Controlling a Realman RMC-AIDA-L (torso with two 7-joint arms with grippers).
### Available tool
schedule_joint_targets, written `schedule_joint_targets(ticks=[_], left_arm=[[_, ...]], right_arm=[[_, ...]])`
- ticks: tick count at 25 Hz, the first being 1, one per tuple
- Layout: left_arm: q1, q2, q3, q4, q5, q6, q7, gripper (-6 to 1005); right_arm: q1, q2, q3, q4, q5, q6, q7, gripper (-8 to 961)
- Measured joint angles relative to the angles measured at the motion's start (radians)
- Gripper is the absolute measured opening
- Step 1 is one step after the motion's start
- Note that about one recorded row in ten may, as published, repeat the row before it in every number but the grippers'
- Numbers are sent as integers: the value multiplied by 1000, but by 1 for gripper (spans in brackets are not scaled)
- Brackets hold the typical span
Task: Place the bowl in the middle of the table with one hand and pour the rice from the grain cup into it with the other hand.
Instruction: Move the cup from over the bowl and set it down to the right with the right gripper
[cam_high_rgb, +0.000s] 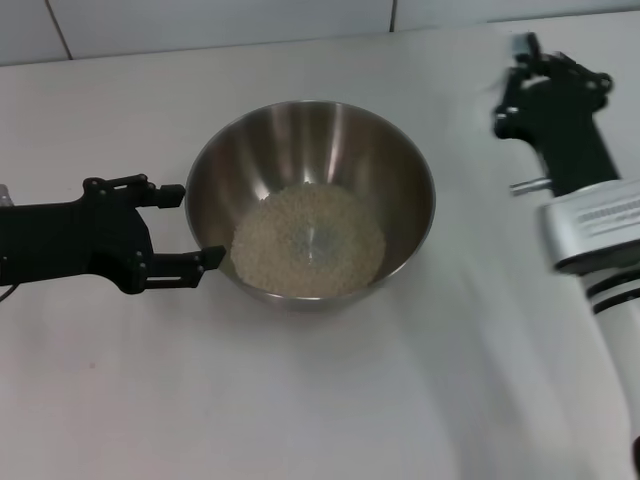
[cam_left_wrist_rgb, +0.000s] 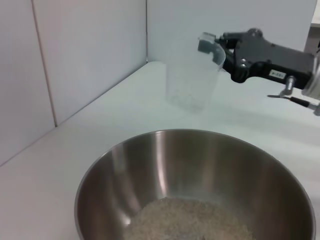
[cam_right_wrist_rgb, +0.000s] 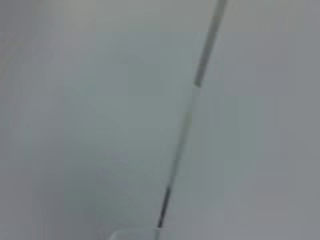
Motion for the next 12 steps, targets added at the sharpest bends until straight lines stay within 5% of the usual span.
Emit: schedule_joint_targets(ticks=[5, 12], left_arm=[[0, 0, 0, -6, 0, 0, 4, 844], [-2, -1, 0, -10, 0, -2, 13, 844]], right_arm=[[91, 12, 4, -276, 3, 89, 353, 21], [154, 9, 0, -372, -63, 238, 467, 22]])
